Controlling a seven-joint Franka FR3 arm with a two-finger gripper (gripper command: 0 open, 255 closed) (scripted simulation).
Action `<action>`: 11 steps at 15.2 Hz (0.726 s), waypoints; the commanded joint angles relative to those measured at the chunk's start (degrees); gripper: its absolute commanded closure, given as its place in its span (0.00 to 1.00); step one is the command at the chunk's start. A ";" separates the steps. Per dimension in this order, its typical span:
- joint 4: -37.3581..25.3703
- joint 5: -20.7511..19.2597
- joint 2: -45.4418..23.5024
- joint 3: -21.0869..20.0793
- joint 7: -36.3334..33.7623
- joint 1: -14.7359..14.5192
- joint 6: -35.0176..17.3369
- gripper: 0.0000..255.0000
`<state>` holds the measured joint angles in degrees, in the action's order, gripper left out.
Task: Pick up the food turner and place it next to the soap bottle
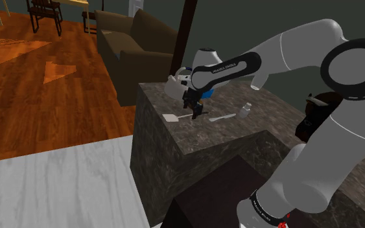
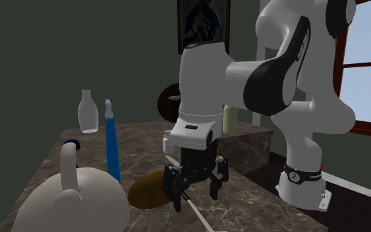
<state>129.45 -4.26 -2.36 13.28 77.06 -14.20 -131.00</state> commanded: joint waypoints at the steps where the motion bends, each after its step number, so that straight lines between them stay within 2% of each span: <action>1: 0.06 0.14 -0.60 0.05 0.18 0.07 -0.68 0.00; 7: 0.06 0.14 -0.60 0.04 0.18 0.07 -0.68 0.00; 8: 0.06 0.14 -0.60 0.04 0.18 0.07 -0.68 1.00; 11: 0.06 0.14 -0.60 0.05 0.18 0.07 -0.68 1.00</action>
<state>129.51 -4.11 -2.96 13.33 77.24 -14.13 -131.68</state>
